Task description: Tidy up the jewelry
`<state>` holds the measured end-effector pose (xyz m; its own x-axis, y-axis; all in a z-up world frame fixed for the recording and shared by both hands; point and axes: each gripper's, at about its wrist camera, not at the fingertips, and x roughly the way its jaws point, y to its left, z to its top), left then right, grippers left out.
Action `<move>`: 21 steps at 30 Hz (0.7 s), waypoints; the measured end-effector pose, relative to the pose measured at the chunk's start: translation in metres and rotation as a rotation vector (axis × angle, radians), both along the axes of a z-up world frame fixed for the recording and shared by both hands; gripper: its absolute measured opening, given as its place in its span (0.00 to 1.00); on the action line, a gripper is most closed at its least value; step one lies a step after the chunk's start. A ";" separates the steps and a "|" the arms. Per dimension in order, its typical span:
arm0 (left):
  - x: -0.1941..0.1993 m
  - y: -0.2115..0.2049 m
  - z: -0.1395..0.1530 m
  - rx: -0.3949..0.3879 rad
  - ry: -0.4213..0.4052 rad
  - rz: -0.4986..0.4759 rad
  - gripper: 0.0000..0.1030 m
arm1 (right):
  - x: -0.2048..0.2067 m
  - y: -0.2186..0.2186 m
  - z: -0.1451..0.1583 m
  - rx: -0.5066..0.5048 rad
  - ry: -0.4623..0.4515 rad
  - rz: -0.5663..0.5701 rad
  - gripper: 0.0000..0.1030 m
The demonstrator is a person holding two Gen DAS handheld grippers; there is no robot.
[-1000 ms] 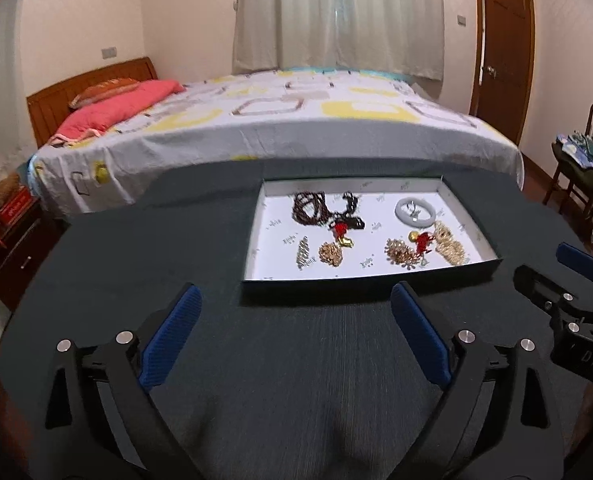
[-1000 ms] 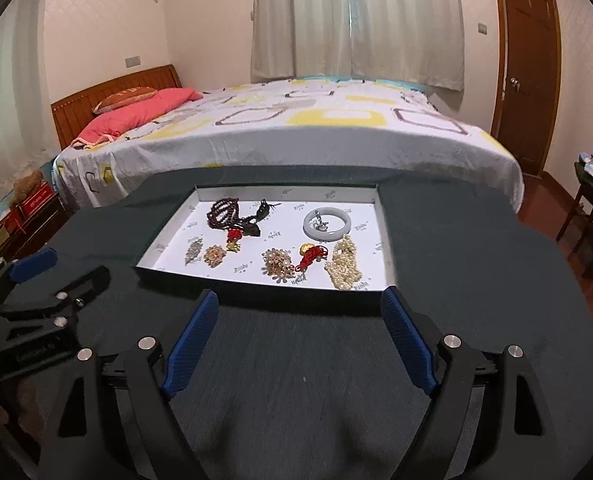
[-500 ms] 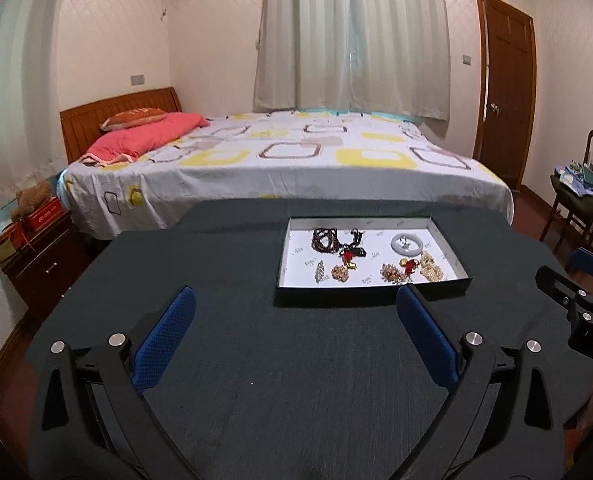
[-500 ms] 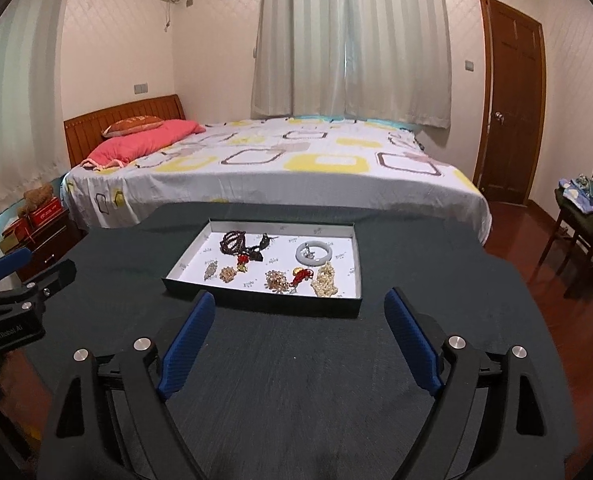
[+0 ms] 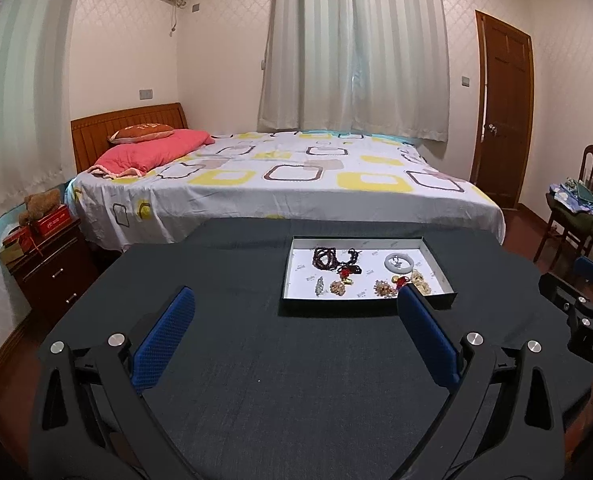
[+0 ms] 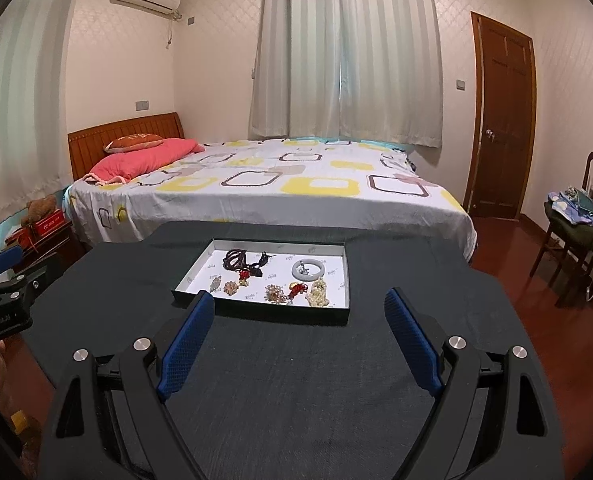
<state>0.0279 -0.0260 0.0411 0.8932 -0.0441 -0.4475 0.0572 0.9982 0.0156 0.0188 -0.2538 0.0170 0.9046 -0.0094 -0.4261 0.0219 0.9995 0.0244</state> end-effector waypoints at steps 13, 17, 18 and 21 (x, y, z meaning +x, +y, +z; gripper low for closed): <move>-0.007 -0.001 0.004 -0.002 -0.017 -0.003 0.96 | -0.006 0.003 0.003 -0.006 -0.014 0.001 0.82; -0.007 -0.001 0.004 -0.002 -0.016 -0.003 0.96 | -0.006 0.003 0.003 -0.007 -0.013 0.001 0.82; -0.007 -0.001 0.004 -0.003 -0.013 -0.004 0.96 | -0.006 0.003 0.003 -0.007 -0.013 0.001 0.82; -0.008 -0.001 0.003 0.000 -0.012 -0.003 0.96 | -0.006 0.004 0.003 -0.006 -0.012 0.001 0.82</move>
